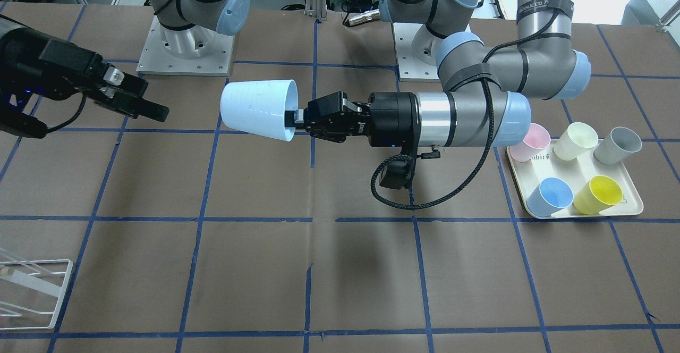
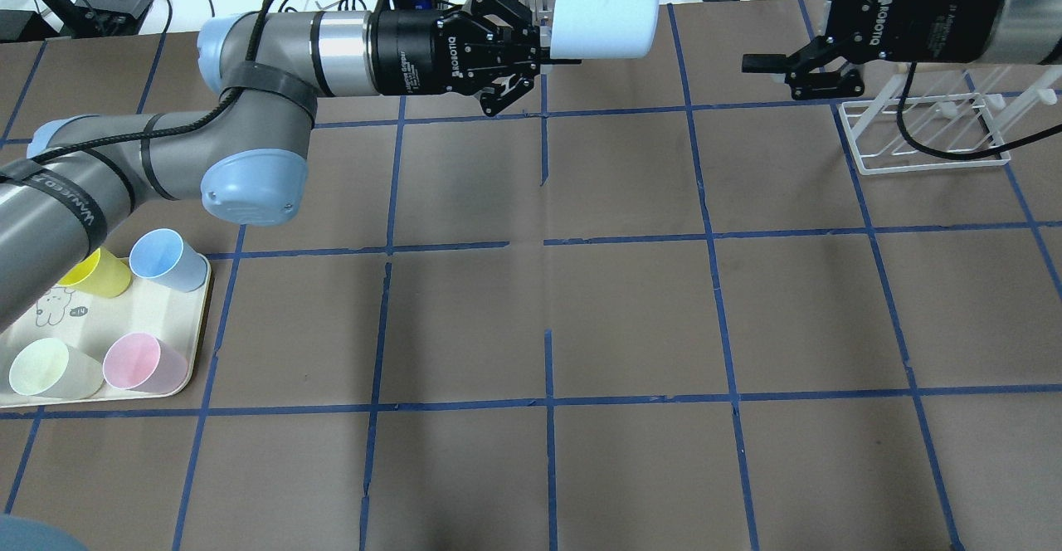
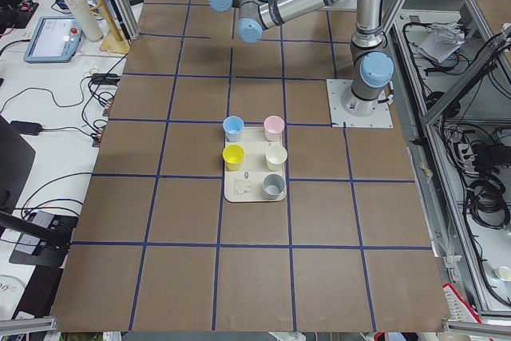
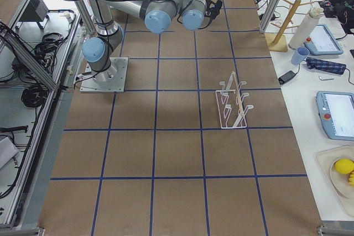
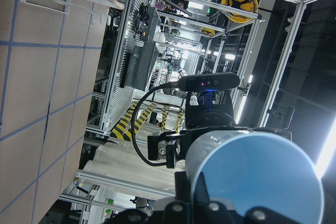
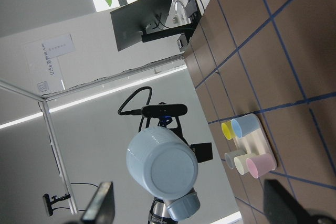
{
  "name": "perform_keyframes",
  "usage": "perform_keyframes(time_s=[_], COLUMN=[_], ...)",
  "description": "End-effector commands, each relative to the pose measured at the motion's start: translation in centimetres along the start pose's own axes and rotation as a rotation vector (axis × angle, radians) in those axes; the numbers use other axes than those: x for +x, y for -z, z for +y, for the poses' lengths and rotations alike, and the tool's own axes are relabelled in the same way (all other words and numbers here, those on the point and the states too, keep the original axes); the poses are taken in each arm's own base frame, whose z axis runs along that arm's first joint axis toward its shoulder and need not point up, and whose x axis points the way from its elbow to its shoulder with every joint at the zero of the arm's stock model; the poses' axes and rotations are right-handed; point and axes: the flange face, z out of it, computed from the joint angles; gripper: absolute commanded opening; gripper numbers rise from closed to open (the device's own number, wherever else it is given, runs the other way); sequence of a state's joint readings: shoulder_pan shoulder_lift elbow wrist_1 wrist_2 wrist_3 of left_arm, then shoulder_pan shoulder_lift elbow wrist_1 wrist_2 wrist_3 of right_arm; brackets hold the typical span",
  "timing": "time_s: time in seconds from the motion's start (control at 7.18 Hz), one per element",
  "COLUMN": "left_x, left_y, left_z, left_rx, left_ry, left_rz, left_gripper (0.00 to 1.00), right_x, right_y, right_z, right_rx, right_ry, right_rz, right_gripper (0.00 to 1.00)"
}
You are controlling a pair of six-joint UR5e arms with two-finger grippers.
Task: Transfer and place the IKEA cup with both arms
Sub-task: 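Open the right gripper and pull it back while the left gripper holds the cup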
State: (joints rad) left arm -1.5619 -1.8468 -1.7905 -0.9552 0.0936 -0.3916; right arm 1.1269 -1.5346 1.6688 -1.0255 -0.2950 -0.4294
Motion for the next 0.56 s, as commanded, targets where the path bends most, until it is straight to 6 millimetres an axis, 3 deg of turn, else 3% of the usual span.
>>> perform_keyframes(time_s=[0.0,0.14,0.42], left_x=[0.0,-1.1,-3.4], left_y=[3.1,5.4,9.8], left_z=[-0.6,-1.5,-2.3], left_rx=[0.151,0.256,0.389], left_ry=[-0.027,-0.036,-0.093], left_rz=[-0.218,-0.389,-0.696], left_gripper=[0.00,0.00,0.00], right_x=[-2.8,-4.1,-5.5], right_y=[3.2,4.4,4.6], right_z=[1.1,2.3,5.8], right_rx=[0.010,0.081,0.152], right_ry=[-0.028,-0.017,0.018], right_rz=[0.223,0.428,0.702], right_gripper=[1.00,1.00,1.00])
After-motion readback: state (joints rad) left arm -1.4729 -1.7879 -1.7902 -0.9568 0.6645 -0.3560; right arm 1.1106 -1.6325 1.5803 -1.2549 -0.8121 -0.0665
